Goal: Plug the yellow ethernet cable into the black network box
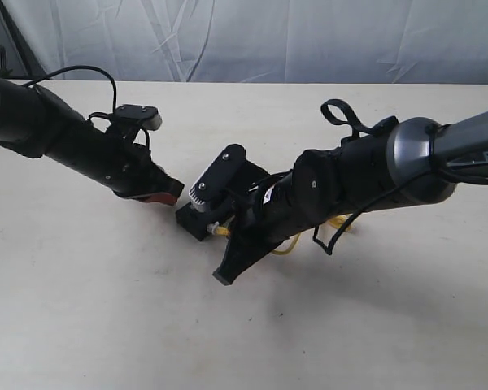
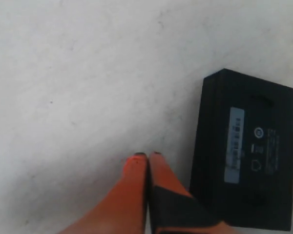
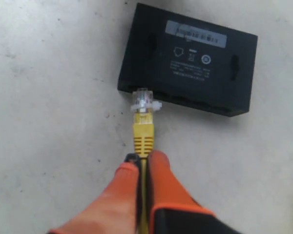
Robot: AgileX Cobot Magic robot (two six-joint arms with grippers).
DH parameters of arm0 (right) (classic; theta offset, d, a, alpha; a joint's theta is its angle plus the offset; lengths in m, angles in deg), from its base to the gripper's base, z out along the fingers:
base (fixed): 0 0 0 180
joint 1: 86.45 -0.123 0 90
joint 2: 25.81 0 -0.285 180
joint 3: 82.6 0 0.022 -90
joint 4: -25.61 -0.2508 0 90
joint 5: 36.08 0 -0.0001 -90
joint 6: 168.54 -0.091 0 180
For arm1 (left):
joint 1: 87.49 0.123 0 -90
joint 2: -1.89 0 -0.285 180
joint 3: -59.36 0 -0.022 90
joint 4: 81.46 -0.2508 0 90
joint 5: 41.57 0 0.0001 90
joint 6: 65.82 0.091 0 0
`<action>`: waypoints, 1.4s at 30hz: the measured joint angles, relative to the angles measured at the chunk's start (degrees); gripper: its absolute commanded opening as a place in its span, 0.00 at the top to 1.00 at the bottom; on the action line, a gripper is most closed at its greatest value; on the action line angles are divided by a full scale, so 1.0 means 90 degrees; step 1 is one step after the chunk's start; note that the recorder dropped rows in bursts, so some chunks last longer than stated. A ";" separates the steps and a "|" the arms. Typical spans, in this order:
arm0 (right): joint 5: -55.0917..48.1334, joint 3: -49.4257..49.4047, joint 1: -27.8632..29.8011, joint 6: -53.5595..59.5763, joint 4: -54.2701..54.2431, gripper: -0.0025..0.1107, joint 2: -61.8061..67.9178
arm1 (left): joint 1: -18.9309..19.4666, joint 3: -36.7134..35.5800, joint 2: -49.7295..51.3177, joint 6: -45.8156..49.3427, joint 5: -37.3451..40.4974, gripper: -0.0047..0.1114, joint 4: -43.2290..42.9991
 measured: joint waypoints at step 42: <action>0.0315 0.0000 -0.0162 0.0000 -0.0246 0.99 0.0223 | 0.0000 0.0000 0.0010 0.0304 0.0343 0.96 0.0136</action>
